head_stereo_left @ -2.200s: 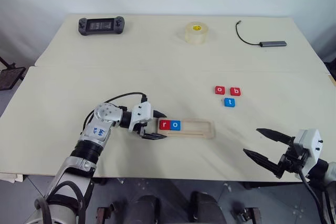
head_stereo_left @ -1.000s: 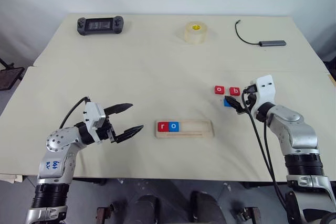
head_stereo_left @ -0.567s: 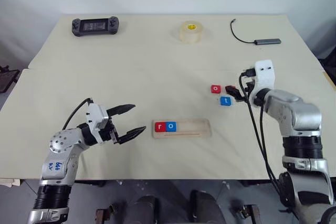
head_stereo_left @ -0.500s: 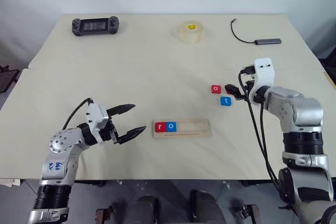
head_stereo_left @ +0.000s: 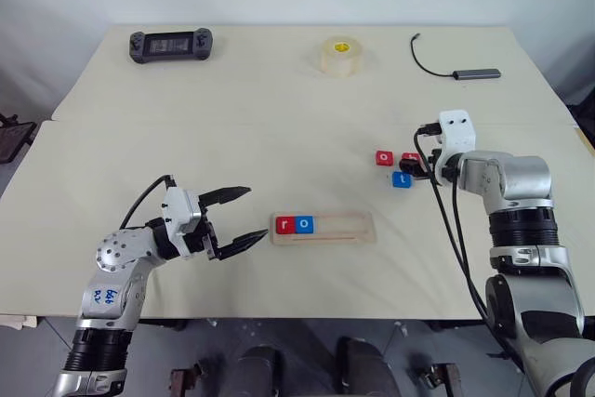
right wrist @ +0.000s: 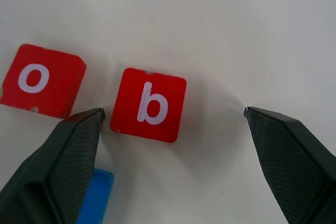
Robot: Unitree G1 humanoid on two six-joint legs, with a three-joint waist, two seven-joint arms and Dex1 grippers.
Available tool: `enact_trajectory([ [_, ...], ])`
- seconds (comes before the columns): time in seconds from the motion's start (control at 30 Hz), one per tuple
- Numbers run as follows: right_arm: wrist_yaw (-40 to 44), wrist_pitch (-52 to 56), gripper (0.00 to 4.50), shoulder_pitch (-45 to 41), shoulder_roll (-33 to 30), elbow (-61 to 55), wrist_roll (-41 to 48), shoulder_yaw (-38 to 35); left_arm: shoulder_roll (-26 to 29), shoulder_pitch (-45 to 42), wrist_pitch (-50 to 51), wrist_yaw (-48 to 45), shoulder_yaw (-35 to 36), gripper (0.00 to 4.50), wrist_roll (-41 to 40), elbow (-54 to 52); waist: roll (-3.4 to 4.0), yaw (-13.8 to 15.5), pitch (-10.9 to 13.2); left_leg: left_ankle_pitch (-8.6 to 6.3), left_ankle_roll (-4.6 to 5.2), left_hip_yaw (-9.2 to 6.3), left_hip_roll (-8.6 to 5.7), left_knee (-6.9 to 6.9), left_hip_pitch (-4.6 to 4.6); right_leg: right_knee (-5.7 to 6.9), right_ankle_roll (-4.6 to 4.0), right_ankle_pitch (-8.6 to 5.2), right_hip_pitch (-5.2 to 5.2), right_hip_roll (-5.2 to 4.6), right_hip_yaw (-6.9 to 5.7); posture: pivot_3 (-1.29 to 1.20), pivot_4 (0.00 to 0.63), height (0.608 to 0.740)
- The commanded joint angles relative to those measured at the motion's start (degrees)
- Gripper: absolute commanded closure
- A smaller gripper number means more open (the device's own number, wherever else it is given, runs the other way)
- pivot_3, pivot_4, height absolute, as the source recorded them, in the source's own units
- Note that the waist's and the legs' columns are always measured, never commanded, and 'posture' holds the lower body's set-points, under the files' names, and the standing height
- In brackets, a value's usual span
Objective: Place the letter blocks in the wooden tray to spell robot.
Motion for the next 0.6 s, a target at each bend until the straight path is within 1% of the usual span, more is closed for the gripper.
enact_trajectory([
  [0.03, -0.8, -1.4, 0.19, -0.3, 1.1, -0.1, -0.6, -0.5, 0.8, 0.1, -0.4, -1.3, -0.5, 0.02, -1.0, -2.6, 0.00, 0.0, 0.0, 0.00, 0.00, 0.00, 0.00, 0.00, 0.00, 0.01, 0.00, 0.00, 0.00, 0.00, 0.00, 0.00, 0.150, 0.740],
  [0.1, -1.5, -1.8, 0.63, 0.1, 1.7, -0.1, -0.9, -0.7, 0.9, -0.1, -0.3, -1.6, -0.8, 0.00, -0.9, -2.8, 0.00, -0.2, 0.0, 0.00, 0.00, 0.01, 0.01, 0.00, 0.01, 0.01, 0.00, 0.00, 0.00, 0.01, 0.01, 0.00, 0.150, 0.740],
  [0.33, -2.5, -2.1, 3.03, 1.6, 1.8, -1.6, -1.0, -1.7, 0.8, -1.0, 0.1, -1.7, -1.3, 0.00, -1.0, -2.5, 0.00, 0.1, 0.0, 0.00, 0.00, 0.01, 0.00, 0.04, 0.02, 0.04, 0.00, 0.00, 0.02, 0.00, 0.03, 0.00, 0.150, 0.740],
  [0.43, -2.9, -1.1, 3.04, 1.9, 1.2, -3.1, -0.7, -2.8, 0.4, -1.6, 0.1, -1.9, -1.9, 0.00, -0.9, -1.8, 0.00, 0.2, 0.0, 0.00, 0.00, -0.01, -0.02, 0.05, 0.01, 0.03, 0.00, 0.00, 0.03, -0.01, 0.03, 0.00, 0.150, 0.740],
  [0.6, -1.6, 3.4, 3.04, 5.6, -2.1, -16.9, 0.6, -4.3, -0.9, -3.8, -0.3, -3.0, -3.5, 0.00, -0.5, 1.2, 0.03, 0.2, 0.0, 0.00, 0.01, -0.06, -0.03, 0.02, -0.03, 0.01, 0.00, 0.00, 0.00, -0.01, -0.01, 0.00, 0.150, 0.740],
])
